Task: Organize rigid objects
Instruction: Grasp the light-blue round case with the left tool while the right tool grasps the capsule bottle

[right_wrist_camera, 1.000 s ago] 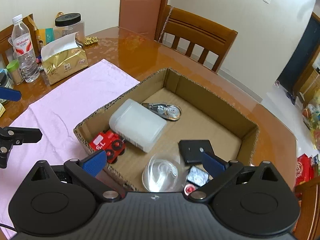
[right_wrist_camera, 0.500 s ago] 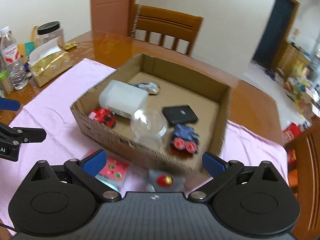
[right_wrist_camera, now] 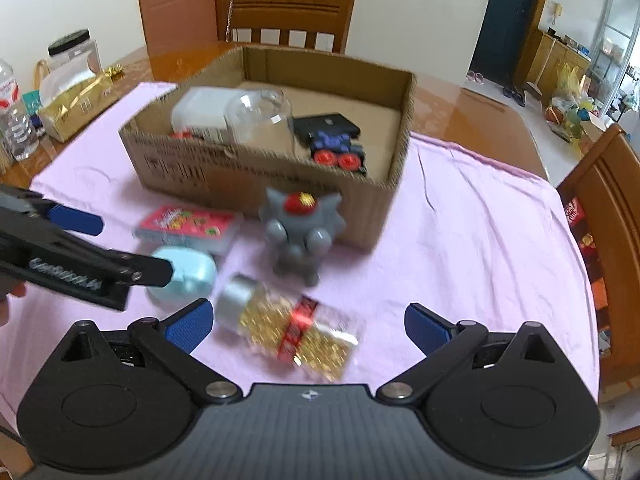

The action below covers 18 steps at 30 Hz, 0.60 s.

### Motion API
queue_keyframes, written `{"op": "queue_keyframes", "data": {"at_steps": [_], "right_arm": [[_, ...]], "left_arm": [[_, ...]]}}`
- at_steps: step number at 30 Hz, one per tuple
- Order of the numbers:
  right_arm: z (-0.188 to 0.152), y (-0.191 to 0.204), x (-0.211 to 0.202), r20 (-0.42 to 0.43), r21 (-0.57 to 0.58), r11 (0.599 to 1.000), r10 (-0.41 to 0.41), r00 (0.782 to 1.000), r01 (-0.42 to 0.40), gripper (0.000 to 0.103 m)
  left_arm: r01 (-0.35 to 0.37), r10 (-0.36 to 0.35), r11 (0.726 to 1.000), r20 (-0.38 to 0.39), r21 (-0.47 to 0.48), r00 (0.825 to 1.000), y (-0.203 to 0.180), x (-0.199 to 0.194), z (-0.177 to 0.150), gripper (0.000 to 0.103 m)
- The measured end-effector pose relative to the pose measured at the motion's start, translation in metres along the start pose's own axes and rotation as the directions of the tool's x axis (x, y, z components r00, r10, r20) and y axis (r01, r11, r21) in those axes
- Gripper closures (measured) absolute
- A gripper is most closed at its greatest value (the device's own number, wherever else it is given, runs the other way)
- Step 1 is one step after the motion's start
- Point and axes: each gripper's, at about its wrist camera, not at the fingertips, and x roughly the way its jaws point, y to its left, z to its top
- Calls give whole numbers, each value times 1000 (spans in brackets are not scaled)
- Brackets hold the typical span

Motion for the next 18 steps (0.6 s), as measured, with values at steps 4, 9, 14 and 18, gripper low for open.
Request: {"op": "queue_keyframes", "data": {"at_steps": [4, 9, 14, 18], "right_arm": [[-11, -5, 0, -19, -24, 999, -22, 1000, 22, 0], [-20, -9, -4, -23, -33, 999, -17, 1000, 16, 0], [-21, -8, 0, -33, -40, 999, -9, 999, 8, 0], [-19, -7, 3, -35, -46, 999, 2, 999, -4, 0]], "left_arm": [[-14, 14, 999, 1, -44, 1000, -4, 16, -1, 4], [-55, 56, 996, 22, -64, 998, -14, 27, 0, 3], [-96, 97, 995, 30, -30, 995, -16, 26, -3, 2], [-118, 119, 993, 20, -29, 993, -5, 18, -14, 2]]}}
